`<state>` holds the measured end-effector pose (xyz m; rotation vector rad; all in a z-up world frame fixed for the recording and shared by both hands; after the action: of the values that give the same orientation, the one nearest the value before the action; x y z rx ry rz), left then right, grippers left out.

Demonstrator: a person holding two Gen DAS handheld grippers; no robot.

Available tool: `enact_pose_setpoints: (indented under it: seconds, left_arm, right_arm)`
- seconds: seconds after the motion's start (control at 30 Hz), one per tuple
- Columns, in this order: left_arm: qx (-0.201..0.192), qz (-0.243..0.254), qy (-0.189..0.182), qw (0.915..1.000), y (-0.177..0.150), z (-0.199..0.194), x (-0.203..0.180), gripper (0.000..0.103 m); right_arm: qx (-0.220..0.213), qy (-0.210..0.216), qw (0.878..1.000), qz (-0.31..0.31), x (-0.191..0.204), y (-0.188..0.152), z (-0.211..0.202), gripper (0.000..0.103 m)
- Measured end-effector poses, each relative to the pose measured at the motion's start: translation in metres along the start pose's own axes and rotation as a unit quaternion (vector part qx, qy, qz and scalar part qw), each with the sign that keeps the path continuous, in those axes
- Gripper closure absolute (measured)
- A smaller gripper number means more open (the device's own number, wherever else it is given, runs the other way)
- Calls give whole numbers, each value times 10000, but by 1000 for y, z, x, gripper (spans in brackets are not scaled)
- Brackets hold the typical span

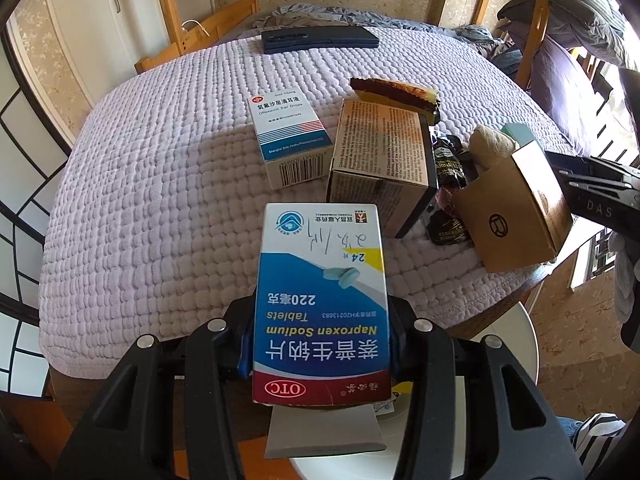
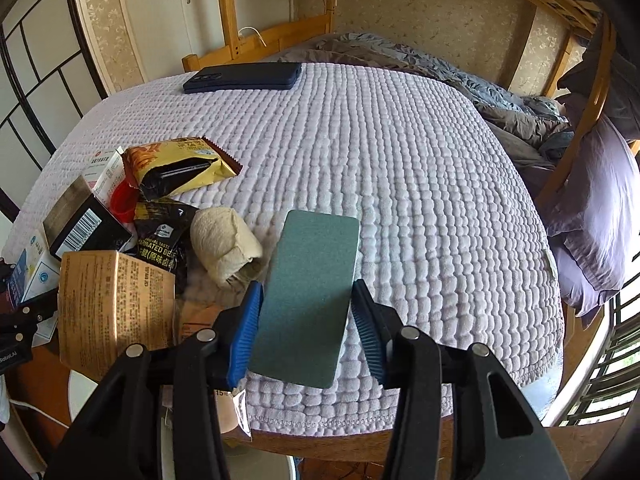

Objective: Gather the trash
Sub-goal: 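Carry the green sponge with the right tool while the left tool carries the Naproxen box over the bin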

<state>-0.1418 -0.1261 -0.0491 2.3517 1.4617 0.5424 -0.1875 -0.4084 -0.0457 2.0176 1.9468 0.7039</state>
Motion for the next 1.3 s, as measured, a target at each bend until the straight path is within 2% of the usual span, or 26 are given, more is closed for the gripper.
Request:
enact_pose_setpoints:
  seconds: [0.17,0.47,0.57,0.77,1.3]
  left_arm:
    - [-22,-29,47,10000,2,-2,1,54]
    - [-127,-98,-52,9999,1,-18,5,54]
    - [-152,-92,-80,9998,0,-22,4,54]
    - [-181,-76,-140,9997,-6,-32,3,54]
    - [-148,72,-370,9992,-34,-56,-19,55]
  right_arm:
    - [22,19,10000,-56,4,-7,-1,58]
    - [-288,167,9993,-192,8,-8,-41,58]
    - [-362,407,9979,-340,16,-9,-55,58]
    - [-388,451,9954,-750,35,-17,-74,58]
    - [-69,863,9915,-972,71,-62,-86,58]
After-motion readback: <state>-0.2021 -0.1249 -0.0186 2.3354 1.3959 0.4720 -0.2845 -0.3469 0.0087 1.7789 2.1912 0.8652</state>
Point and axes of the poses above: each gripper's, at about its wrist camera, not at the fingertips, and z roughly the way its jaws point, x to its left, y to its top, the point moved 8 cm from there along z, roughly the way its jaws point, and after that the axes turned 11 degrees about y, right-handed, at the moved point
